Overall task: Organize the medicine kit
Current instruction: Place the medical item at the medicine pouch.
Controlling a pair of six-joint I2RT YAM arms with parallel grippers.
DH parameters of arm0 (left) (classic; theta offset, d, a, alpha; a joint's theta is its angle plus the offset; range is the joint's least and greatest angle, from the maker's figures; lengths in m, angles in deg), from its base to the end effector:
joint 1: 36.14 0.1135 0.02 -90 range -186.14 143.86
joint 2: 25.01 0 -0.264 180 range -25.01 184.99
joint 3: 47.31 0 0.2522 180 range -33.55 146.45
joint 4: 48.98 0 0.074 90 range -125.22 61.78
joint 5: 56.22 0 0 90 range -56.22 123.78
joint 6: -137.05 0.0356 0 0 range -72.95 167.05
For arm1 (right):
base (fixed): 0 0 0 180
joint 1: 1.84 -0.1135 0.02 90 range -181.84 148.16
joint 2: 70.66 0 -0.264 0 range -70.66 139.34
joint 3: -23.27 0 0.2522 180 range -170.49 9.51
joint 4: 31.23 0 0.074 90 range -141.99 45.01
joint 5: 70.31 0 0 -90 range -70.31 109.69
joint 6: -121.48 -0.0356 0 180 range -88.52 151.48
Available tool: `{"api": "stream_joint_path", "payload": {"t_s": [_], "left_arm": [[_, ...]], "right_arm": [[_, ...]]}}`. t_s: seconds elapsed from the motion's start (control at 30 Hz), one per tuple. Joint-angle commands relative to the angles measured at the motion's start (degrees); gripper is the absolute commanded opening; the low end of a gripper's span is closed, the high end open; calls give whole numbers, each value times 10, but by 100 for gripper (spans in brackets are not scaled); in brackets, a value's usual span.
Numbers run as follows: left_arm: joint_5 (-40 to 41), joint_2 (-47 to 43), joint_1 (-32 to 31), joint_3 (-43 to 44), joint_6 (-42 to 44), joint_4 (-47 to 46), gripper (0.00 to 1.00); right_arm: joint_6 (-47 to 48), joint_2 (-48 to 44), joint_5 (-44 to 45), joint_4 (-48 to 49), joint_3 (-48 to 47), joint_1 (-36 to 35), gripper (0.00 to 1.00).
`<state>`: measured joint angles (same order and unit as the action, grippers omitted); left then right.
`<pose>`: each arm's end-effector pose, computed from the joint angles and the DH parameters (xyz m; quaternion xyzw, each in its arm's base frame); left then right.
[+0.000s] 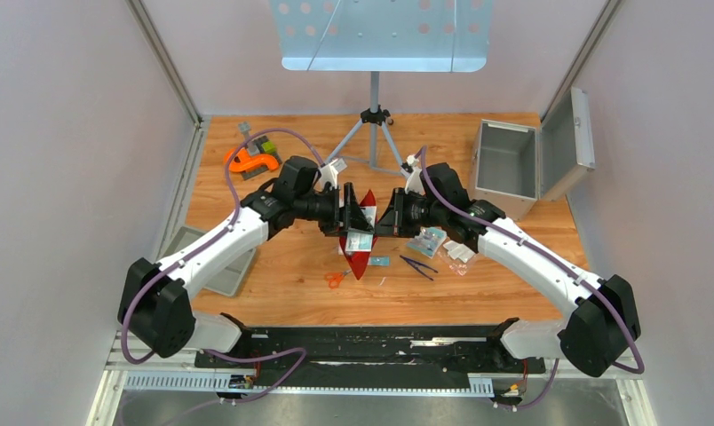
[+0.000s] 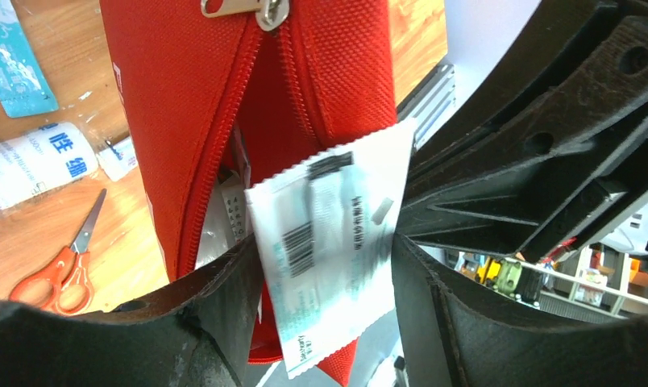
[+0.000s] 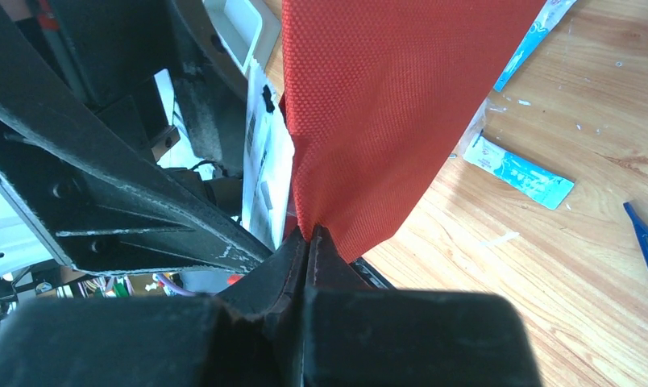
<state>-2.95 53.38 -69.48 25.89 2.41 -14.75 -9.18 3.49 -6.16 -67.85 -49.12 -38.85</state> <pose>0.2366 -0.1812 0.2842 0.0495 0.8672 -0.4765 0.1359 0.2167 0.1828 0.2939 -0.0694 0.8801 0.4230 0.2043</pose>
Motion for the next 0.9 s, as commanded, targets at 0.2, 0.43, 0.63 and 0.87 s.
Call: {"api": "stream_joint_path", "payload": {"t_s": [0.2,0.43,0.63,0.87], "left_arm": [[14,-49,-2,34,8,30,53],[9,-64,-1,33,-7,34,42],[8,-69,0,32,-13,38,18],[31,-76,26,97,18,105,0]], "right_arm": [[-11,-24,-3,34,-12,-3,0],[-11,-23,-3,34,-11,-3,0],[-11,-25,-3,34,-11,-3,0],[-13,-30,-3,33,-9,-3,0]]}}
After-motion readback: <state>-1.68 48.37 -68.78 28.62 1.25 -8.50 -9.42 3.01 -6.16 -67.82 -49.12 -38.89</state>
